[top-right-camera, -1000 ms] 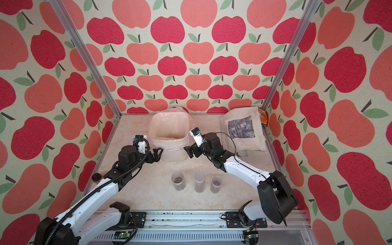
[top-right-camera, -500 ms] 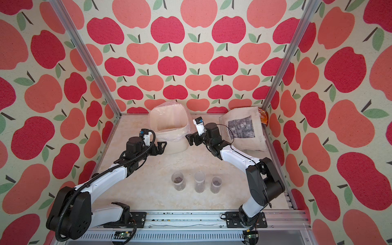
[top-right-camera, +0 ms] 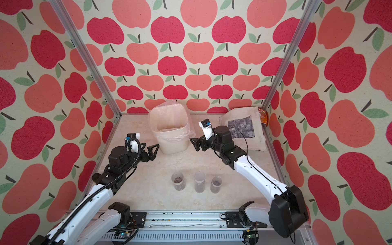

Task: Empty the moldy dried flower tea in the jars
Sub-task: Move the trash bin to the center of the board, then pick up the jar from the center of the board.

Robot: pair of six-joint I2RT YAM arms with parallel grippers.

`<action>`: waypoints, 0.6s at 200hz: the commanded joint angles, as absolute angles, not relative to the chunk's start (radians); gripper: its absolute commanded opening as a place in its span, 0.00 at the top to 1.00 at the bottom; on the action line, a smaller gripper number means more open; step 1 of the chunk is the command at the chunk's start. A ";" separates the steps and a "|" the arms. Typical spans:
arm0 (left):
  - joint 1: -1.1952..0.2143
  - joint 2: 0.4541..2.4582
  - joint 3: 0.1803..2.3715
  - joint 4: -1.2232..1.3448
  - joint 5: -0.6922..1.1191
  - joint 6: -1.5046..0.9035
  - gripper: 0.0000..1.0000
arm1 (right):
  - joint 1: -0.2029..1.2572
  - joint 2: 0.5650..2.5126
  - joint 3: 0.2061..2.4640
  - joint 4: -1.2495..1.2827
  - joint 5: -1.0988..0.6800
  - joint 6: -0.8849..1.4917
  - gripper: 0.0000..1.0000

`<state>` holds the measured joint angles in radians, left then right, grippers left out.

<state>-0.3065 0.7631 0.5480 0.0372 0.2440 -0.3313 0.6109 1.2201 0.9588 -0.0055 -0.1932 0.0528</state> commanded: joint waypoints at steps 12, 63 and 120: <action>-0.365 0.618 0.523 -0.180 0.218 -0.346 0.00 | 0.691 1.121 1.065 -0.434 -0.191 -0.112 0.01; -0.578 0.569 0.519 -0.258 0.137 -0.359 0.01 | 0.954 1.163 1.247 -0.888 -0.040 -0.160 0.02; -0.795 0.650 0.491 -0.162 0.079 -0.266 0.01 | 1.073 1.184 1.285 -1.101 0.024 -0.032 0.07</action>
